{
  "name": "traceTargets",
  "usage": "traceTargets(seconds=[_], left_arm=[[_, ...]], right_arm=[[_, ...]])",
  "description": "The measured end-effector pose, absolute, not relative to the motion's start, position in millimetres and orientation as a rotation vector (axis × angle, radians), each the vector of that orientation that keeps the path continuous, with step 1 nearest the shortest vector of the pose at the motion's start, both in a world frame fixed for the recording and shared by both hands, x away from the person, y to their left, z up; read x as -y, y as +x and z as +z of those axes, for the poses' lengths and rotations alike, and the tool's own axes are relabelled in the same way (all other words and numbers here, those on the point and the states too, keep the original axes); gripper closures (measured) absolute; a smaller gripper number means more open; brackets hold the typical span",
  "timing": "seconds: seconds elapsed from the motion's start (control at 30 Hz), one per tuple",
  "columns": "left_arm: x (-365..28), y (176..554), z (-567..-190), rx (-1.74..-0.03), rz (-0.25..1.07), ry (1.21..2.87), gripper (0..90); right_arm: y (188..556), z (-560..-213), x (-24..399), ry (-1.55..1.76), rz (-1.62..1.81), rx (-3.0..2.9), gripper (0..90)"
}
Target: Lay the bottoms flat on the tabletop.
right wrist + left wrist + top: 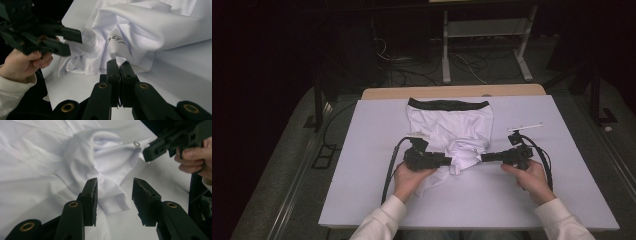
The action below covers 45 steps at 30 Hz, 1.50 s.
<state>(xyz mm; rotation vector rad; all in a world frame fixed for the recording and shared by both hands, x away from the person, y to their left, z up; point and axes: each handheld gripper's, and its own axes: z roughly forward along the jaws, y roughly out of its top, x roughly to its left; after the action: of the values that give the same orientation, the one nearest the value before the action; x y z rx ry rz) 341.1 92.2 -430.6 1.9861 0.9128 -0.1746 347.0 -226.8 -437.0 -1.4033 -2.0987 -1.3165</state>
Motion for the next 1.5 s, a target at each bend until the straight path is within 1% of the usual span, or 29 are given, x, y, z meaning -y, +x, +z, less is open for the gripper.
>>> traceTargets(seconds=[0.27,0.4,0.47,0.6,0.8,0.93,1.03,1.1,1.13,1.37,1.5], left_arm=[[-74,328,-438,-0.927,-0.181,2.081,53.0],[-66,329,-445,-0.967,-0.151,2.103,53.0],[-63,331,-449,-0.974,-0.139,2.112,54.1],[-56,334,-455,-1.001,-0.139,2.085,60.0],[-55,332,-455,-1.006,-0.130,2.081,60.5],[-51,332,-459,-0.978,-0.126,2.082,67.2],[-45,333,-462,-0.960,-0.129,2.093,76.8],[-44,334,-463,-0.950,-0.127,2.106,85.3],[-44,335,-463,-0.952,-0.136,2.104,87.7],[-48,334,-461,-0.940,-0.168,2.108,89.2],[-55,330,-454,-0.927,-0.199,2.075,89.2]], right_arm=[[348,-438,228,-1.416,-1.311,2.095,86.5],[347,-439,227,-1.407,-1.312,2.102,86.5],[347,-438,226,-1.406,-1.310,2.103,86.5],[347,-438,226,-1.405,-1.310,2.106,86.5],[346,-439,226,-1.406,-1.306,2.107,86.5],[346,-439,225,-1.405,-1.301,2.109,86.5],[346,-439,224,-1.403,-1.296,2.111,86.5],[346,-440,224,-1.403,-1.292,2.111,86.5],[346,-440,225,-1.404,-1.291,2.110,86.5],[347,-439,228,-1.410,-1.294,2.109,86.5],[345,-438,232,-1.408,-1.297,2.108,86.5]])
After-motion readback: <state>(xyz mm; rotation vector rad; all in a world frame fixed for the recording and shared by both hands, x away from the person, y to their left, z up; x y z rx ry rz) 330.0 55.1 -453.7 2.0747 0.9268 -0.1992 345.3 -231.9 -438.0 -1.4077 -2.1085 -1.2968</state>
